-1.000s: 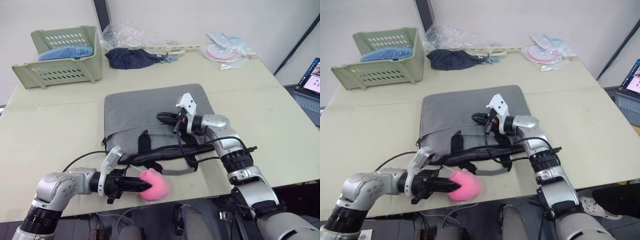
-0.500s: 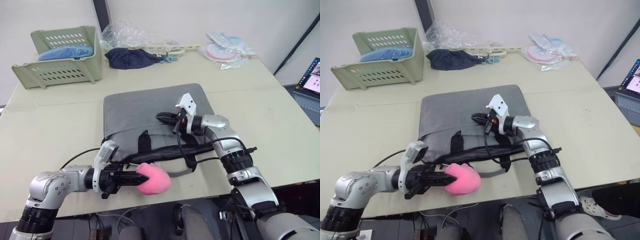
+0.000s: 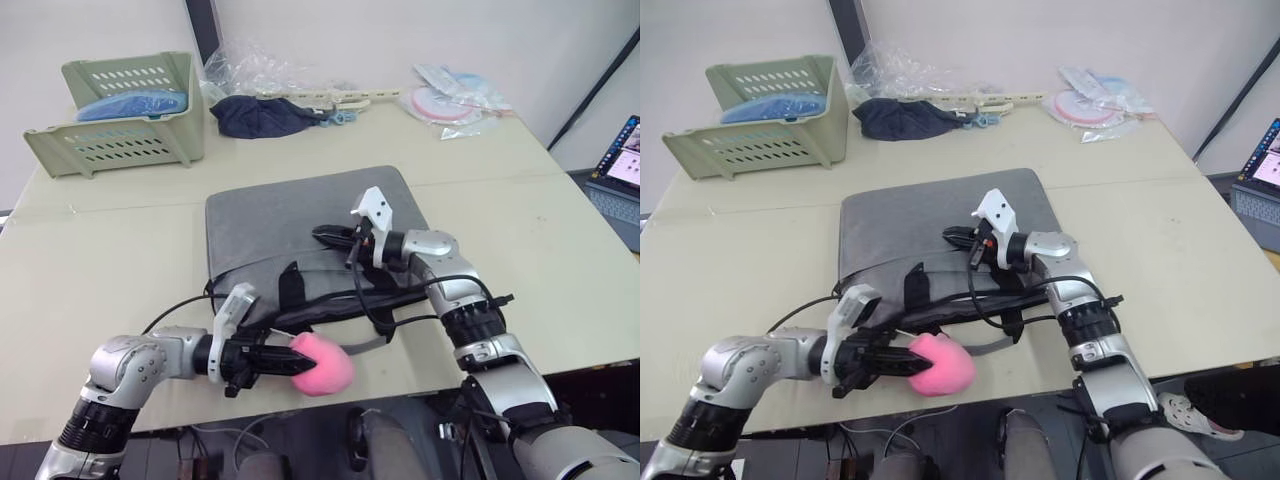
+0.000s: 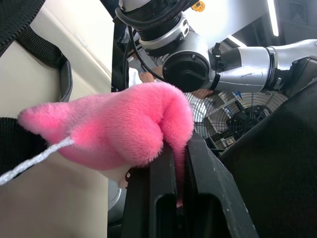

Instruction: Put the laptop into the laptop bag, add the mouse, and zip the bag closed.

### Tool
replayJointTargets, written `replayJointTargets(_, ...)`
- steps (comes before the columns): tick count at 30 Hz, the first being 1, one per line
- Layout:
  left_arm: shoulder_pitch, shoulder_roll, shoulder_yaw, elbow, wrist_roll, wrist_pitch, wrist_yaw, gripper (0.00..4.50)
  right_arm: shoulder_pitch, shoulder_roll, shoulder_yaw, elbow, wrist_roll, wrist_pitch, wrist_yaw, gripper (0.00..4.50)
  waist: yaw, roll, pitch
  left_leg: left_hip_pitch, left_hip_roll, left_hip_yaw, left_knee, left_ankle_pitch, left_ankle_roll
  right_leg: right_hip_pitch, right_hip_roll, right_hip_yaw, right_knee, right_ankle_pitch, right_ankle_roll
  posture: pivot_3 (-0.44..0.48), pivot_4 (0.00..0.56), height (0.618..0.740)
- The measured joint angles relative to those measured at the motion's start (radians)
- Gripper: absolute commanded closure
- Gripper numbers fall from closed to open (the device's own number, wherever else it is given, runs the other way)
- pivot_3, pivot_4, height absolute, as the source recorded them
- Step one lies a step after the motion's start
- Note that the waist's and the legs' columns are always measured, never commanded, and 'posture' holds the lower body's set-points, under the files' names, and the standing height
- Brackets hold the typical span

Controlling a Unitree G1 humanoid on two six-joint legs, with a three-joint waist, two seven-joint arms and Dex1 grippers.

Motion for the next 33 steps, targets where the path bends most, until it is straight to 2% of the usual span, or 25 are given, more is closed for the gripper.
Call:
replayJointTargets(8,-0.005,-0.011,-0.025,0.0,0.018,-0.013,0.0,4.47,0.003,0.0,0.0,-0.006,-0.001,0.001,0.0,4.5,0.0,0.0,0.0,0.0,0.0,0.0,0.0,0.0,0.0,0.0,0.0,0.0,0.0,0.0,0.0,0.0,0.15,0.74)
replayJointTargets(12,-0.035,-0.056,-0.052,0.01,0.039,-0.032,0.017,4.47,0.0,0.006,0.0,-0.007,-0.002,0.001,0.0,4.5,0.0,0.0,0.0,0.0,0.0,0.0,0.0,0.0,0.0,0.0,0.0,0.0,0.0,0.0,0.0,0.0,0.15,0.74)
replayJointTargets(33,-0.108,-0.124,-0.076,0.031,0.061,-0.029,0.053,4.47,-0.007,0.011,0.0,0.0,-0.01,0.001,0.0,4.5,0.0,0.0,0.0,0.0,0.0,0.0,0.002,0.0,0.0,0.001,0.0,0.0,0.0,0.0,0.001,0.0,0.15,0.74)
